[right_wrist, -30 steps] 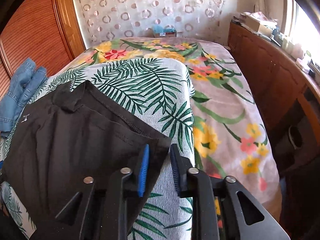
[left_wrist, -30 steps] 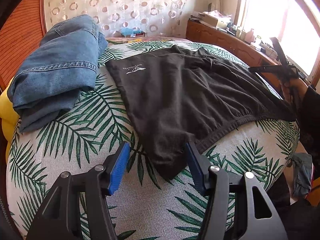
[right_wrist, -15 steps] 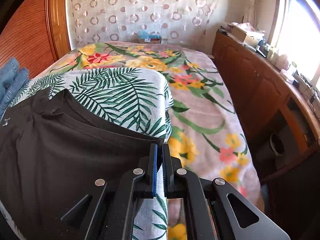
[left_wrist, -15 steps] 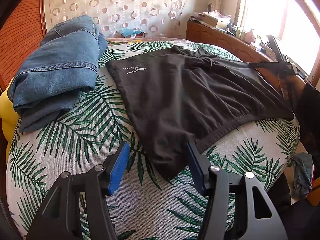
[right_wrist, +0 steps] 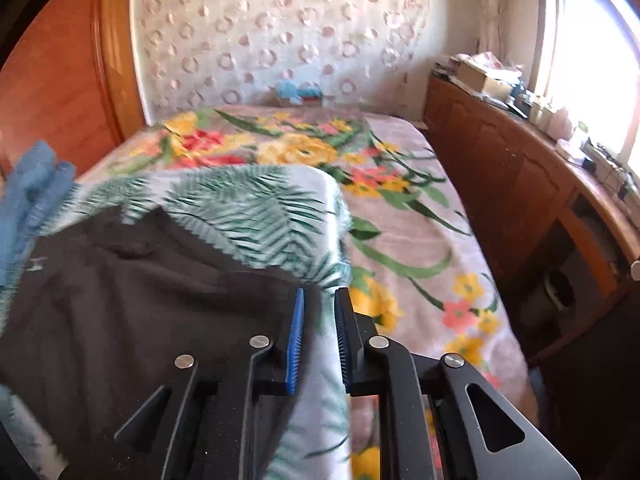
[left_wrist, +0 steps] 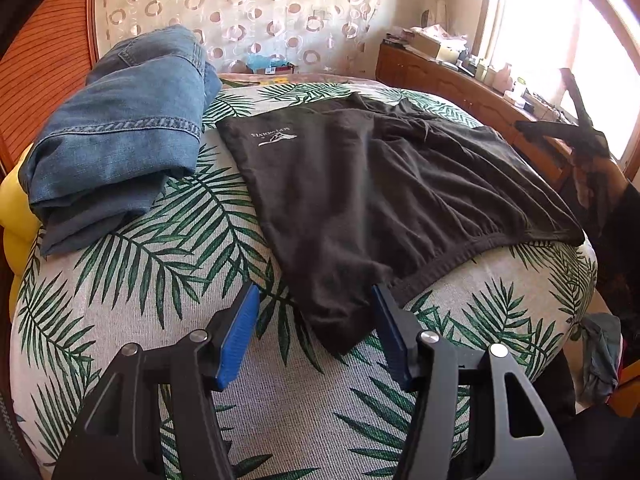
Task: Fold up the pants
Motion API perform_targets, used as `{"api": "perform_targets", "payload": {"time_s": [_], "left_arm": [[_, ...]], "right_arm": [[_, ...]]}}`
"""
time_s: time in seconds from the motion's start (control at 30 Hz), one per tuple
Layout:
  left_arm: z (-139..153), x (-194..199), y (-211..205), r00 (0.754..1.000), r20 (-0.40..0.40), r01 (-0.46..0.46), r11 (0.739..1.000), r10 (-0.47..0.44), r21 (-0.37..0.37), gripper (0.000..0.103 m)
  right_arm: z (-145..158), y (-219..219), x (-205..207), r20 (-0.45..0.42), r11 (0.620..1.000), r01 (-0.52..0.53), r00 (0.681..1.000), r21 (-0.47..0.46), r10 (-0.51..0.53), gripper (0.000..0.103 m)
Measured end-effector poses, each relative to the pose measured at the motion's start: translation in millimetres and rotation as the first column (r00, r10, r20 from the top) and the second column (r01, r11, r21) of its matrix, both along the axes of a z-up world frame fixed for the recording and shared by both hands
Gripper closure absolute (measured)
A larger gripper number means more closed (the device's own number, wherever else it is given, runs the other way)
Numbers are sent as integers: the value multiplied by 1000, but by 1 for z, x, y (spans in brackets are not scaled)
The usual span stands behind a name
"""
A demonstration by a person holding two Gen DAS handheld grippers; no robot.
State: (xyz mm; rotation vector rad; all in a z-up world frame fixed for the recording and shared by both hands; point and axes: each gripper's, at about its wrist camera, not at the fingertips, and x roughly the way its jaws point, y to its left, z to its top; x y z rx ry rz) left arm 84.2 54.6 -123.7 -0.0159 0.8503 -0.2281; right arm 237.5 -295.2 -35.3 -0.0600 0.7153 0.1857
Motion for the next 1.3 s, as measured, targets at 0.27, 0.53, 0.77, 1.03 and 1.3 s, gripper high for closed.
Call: {"api": "perform_targets", "payload": {"time_s": [0.27, 0.53, 0.77, 1.03, 1.3], "left_arm": [[1, 2, -2, 1000, -2, -9, 1000, 9, 5, 68], [3, 5, -11, 1000, -5, 27, 1000, -27, 15, 97], [22, 11, -21, 999, 22, 48, 999, -48, 9, 98], [45, 22, -58, 989, 56, 138, 990, -140, 34, 99], [63, 37, -107, 967, 84, 237, 970, -241, 55, 99]], "right_arm": [[-21, 14, -74, 1, 995, -87, 996, 56, 87, 79], [-35, 17, -108, -5, 986, -111, 994, 122, 112, 79], [-32, 13, -128, 12, 979, -143, 990, 145, 143, 79], [-40, 0, -130, 6, 982, -119, 993, 146, 119, 79], [-40, -2, -144, 26, 985, -91, 996, 146, 88, 79]]}}
